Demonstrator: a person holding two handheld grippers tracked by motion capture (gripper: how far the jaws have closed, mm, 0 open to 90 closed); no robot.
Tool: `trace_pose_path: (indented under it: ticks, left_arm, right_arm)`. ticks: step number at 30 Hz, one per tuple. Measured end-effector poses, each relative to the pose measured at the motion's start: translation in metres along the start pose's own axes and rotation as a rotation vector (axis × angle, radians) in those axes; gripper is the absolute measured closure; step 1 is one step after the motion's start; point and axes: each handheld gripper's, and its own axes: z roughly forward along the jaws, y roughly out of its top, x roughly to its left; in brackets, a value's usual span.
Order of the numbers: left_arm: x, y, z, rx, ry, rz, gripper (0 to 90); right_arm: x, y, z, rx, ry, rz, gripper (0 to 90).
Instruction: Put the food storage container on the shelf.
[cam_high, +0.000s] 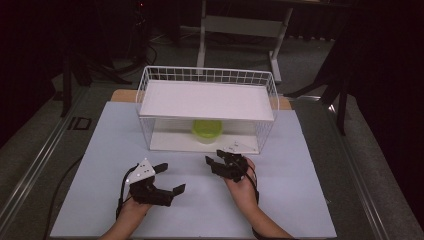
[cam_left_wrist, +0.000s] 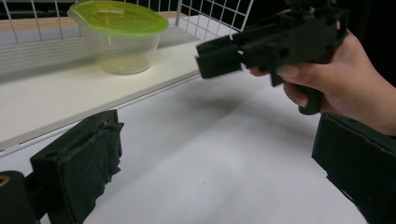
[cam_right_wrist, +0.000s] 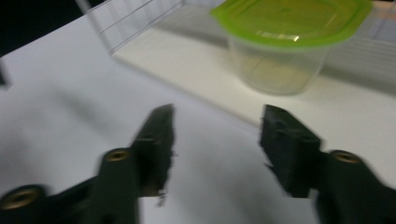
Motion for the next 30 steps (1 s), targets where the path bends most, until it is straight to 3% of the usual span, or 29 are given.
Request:
trace_pose_path:
  ticks: [4, 7, 16, 30]
  left_arm:
    - [-0.003, 0.001, 0.0, 0.005, -0.007, 0.012, 2.3]
    - [-0.006, 0.002, 0.0, 0.008, -0.008, 0.031, 2.3]
    - [-0.014, 0.005, -0.005, 0.008, -0.024, 0.045, 2.3]
    - [-0.018, -0.003, -0.021, 0.023, -0.016, 0.05, 2.3]
  right_arm:
    - [0.001, -0.007, -0.013, -0.014, 0.043, -0.027, 29.4]
    - [0.001, -0.01, -0.024, -0.035, 0.078, -0.013, 25.7]
    - [0.001, -0.013, -0.056, -0.086, 0.065, -0.019, 22.4]
    - [0.004, -0.03, -0.091, -0.079, 0.05, -0.076, 20.0]
